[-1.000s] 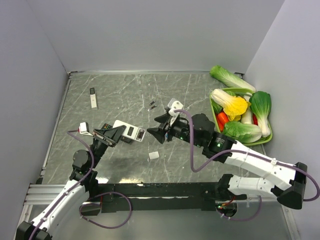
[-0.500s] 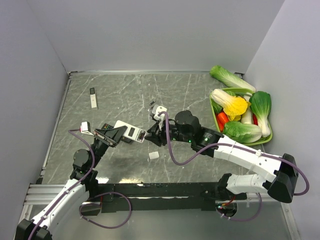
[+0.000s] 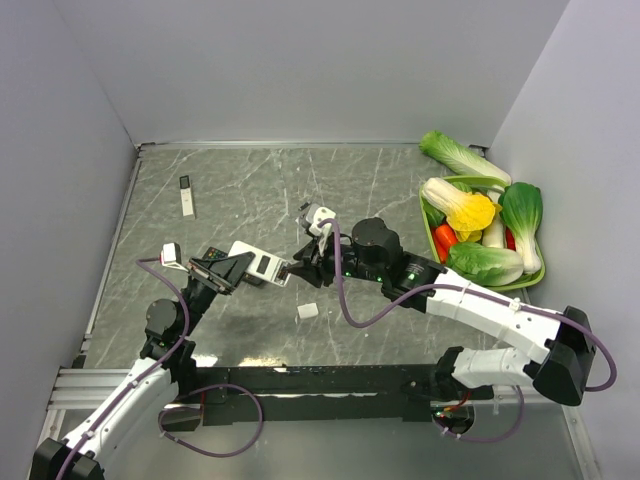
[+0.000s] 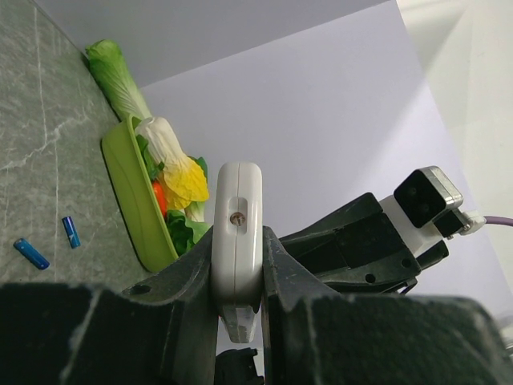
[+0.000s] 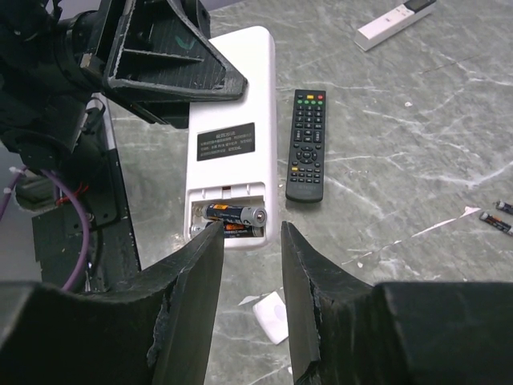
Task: Load the batteries into the remote control
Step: Load the battery into the remote control.
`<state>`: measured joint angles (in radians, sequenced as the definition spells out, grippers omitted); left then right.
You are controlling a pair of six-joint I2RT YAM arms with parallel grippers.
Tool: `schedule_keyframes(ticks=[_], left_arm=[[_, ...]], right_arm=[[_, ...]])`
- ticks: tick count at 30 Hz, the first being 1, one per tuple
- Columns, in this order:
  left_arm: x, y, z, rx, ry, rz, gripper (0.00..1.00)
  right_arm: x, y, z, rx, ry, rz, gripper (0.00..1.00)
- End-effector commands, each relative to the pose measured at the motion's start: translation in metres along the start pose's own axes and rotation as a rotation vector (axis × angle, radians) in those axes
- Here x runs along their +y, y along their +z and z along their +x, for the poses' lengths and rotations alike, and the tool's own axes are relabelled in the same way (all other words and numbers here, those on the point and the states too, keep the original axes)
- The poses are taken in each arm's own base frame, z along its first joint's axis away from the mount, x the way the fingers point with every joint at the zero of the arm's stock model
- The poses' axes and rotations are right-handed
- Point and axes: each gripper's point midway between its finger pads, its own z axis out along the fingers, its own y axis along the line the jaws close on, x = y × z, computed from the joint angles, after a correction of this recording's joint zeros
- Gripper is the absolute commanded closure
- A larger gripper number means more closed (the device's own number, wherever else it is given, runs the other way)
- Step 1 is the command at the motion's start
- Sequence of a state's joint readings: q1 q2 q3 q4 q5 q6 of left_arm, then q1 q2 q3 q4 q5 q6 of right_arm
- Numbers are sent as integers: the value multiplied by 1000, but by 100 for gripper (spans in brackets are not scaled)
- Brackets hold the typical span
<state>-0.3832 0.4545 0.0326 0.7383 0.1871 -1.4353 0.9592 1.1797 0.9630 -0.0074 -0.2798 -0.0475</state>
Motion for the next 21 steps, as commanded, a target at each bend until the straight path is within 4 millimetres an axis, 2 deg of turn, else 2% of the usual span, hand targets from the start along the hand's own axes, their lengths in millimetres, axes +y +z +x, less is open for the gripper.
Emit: schedule_keyframes(ticks=[1, 10, 17, 21], left_arm=[[-3, -5, 4, 10, -9, 45, 99], [-3, -6, 4, 10, -5, 45, 99], [-4, -6, 4, 13, -4, 50, 99], [-3, -6, 5, 15, -4, 48, 99]], right_arm=[[2, 3, -25, -67, -25, -29, 59], [2, 7, -26, -66, -23, -35, 65], [0, 6, -29, -73, -33, -22, 64], [2, 4, -32, -82, -34, -30, 60]])
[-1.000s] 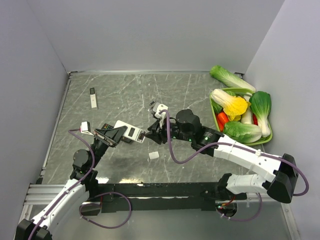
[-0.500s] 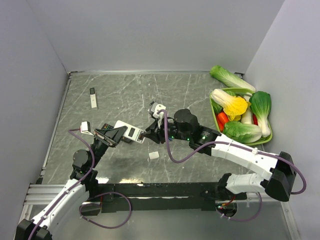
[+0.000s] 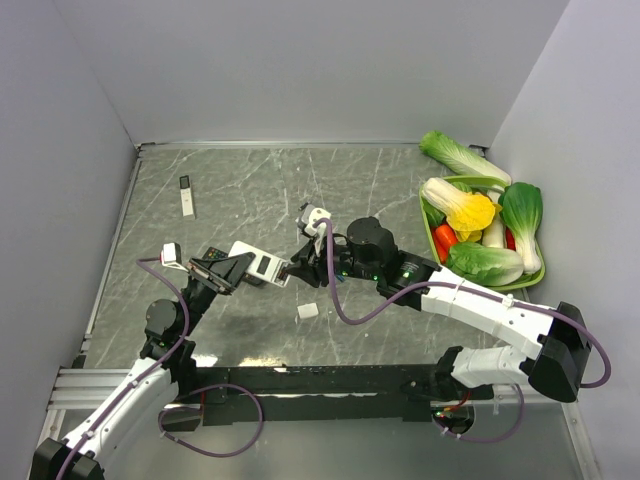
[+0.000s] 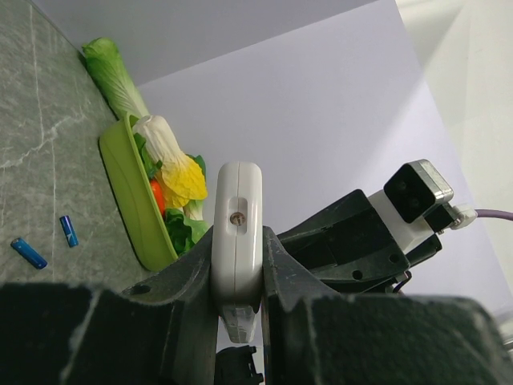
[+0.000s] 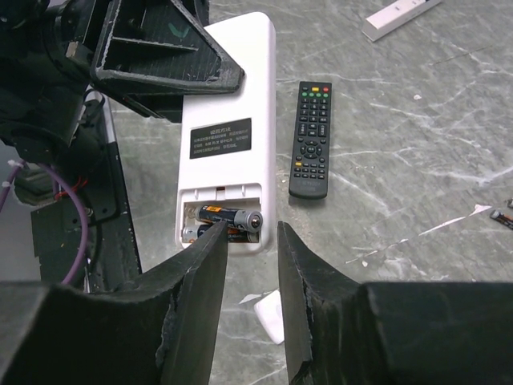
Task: Load the batteries into the remote control
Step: Load the battery into the remote control.
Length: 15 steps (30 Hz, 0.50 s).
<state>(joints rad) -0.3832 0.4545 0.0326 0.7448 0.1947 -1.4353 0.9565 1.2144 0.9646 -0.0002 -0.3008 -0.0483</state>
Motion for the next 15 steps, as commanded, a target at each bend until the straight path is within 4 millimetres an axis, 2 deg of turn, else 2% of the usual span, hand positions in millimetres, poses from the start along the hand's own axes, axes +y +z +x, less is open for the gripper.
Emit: schedule_keyframes(ticks=[1, 6, 7, 15], left_arm=[[-1, -5, 3, 7, -4, 38, 99], [-1, -5, 4, 9, -5, 40, 99], [-11, -2, 2, 8, 0, 60, 99], [-12, -1, 2, 11, 2, 63, 99]], right_arm=[[3, -5, -42, -109, -43, -15, 59], [2, -6, -44, -111, -46, -14, 59], [3, -5, -44, -111, -48, -18, 59], [4, 0, -43, -104, -50, -34, 62]])
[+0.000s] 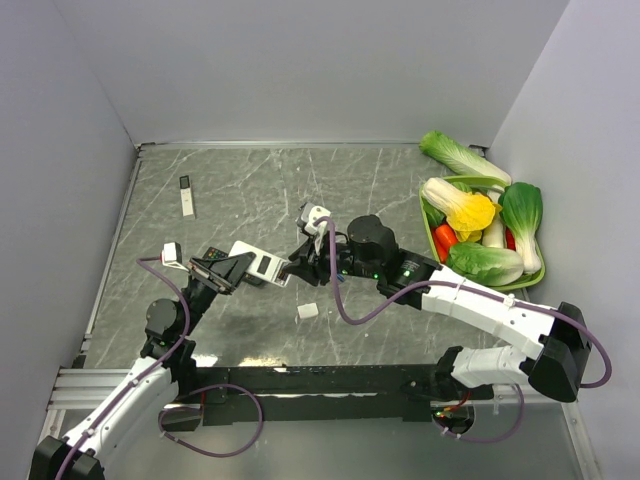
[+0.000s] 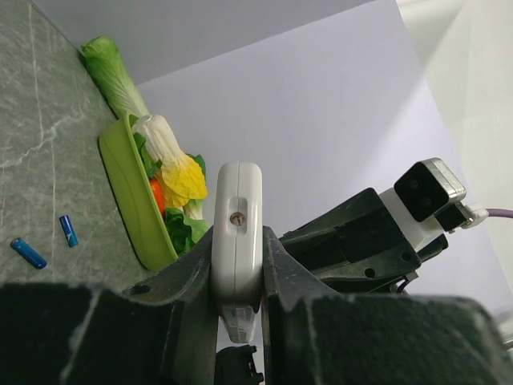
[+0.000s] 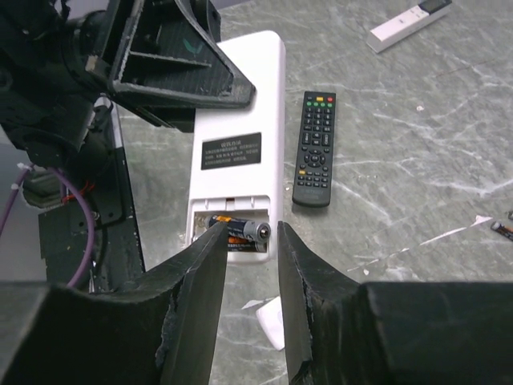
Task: Load the batteries into the remote control
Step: Load the battery into the remote control.
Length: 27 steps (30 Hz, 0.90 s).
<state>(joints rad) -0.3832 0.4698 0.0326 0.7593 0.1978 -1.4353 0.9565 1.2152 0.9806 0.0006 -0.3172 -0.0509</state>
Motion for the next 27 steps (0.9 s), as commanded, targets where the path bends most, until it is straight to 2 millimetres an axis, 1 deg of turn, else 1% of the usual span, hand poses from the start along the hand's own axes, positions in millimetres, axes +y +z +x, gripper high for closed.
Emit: schedule_keyframes(ticks=[1, 6, 10, 14, 15, 17, 22, 27], left_arm=[[-13, -2, 2, 9, 3, 65, 99], [-15, -3, 1, 5, 2, 71, 99], [-16, -3, 1, 5, -3, 78, 99], [-18, -4, 1, 1, -5, 88, 99], [-18, -4, 0, -1, -6, 90, 99], [-22, -5, 0, -3, -6, 104, 99], [-28, -6, -2, -14, -12, 133, 99], [-37, -7, -5, -26, -14, 171, 99]], right_arm=[[1, 1, -35, -83, -42, -18, 64], [-1, 4, -29, -62, -36, -13, 69], [-1, 6, -19, -41, -19, -16, 71], [2, 7, -13, -32, -10, -30, 74], [3, 7, -11, -29, -7, -34, 76], [6, 8, -11, -34, 4, -51, 78], [12, 12, -2, -21, 29, -87, 81], [14, 16, 17, 26, 49, -96, 82]])
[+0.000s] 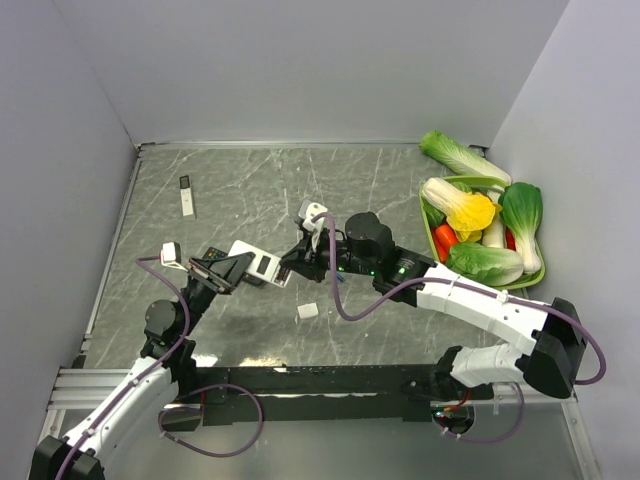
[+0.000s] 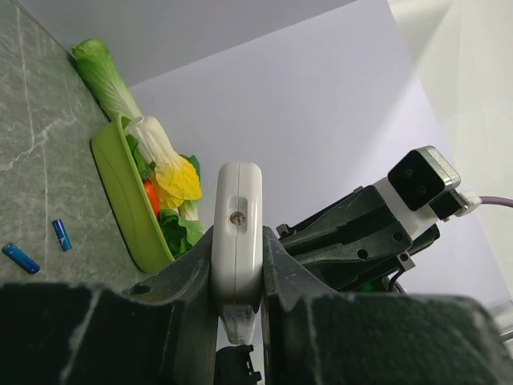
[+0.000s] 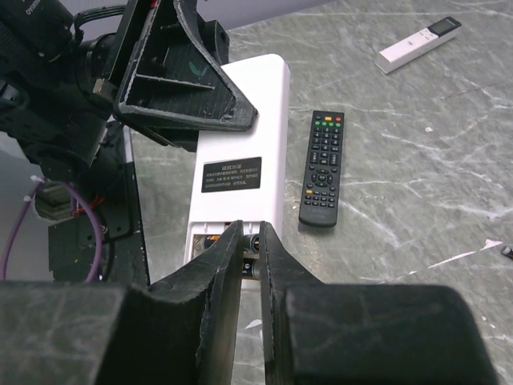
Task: Load the batteries into the remote control
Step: Load the battery into the remote control.
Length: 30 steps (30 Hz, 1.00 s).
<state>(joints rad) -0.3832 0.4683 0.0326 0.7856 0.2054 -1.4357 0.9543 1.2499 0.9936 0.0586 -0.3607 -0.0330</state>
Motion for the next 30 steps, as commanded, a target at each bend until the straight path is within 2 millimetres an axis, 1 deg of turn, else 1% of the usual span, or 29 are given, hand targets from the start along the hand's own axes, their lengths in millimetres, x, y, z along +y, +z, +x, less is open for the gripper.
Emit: schedule_keyframes(ticks=[1, 2, 3, 4, 6, 7, 8, 9, 14, 16, 17, 21, 23, 25, 26, 27, 30], left_arm=[[-38, -7, -6, -33, -22, 171, 99], [-40, -8, -7, -37, -24, 182, 99], [-44, -8, -7, -38, -26, 194, 99], [-48, -9, -7, -40, -28, 209, 99], [-52, -10, -10, -51, -33, 223, 99], [-43, -12, -9, -55, -42, 204, 99], [-43, -13, -10, -60, -43, 208, 99], [-45, -15, -11, -69, -47, 217, 99], [-56, -18, -13, -77, -43, 257, 99], [-57, -18, -13, -76, -44, 265, 99], [-58, -18, -13, -77, -45, 268, 99], [-62, -20, -12, -73, -56, 288, 99], [-64, -21, -12, -67, -56, 295, 99], [-65, -20, -11, -60, -62, 295, 99], [-65, -21, -11, -59, -66, 298, 99], [-66, -22, -11, -60, -74, 305, 99], [-66, -22, -12, -67, -66, 299, 99]], right_arm=[[7, 7, 30, 68, 45, -46, 82], [6, 8, 33, 74, 46, -40, 83], [4, 10, 43, 94, 53, -32, 83], [1, 10, 46, 100, 55, -18, 84], [-1, 11, 60, 125, 61, -9, 87], [-3, 12, 63, 124, 58, -1, 87], [-3, 13, 66, 126, 59, -1, 90], [-4, 12, 74, 139, 62, 3, 92], [-10, 14, 92, 142, 45, 30, 100], [-12, 15, 95, 132, 41, 42, 100], [-12, 14, 100, 137, 43, 44, 100], [-15, 15, 99, 87, 30, 64, 100], [-20, 13, 102, 75, 25, 91, 100], [-23, 14, 96, 31, -10, 103, 100], [-24, 12, 103, 34, -23, 110, 100], [-27, 12, 104, 32, -53, 121, 100], [-24, 10, 107, 27, -81, 104, 100]])
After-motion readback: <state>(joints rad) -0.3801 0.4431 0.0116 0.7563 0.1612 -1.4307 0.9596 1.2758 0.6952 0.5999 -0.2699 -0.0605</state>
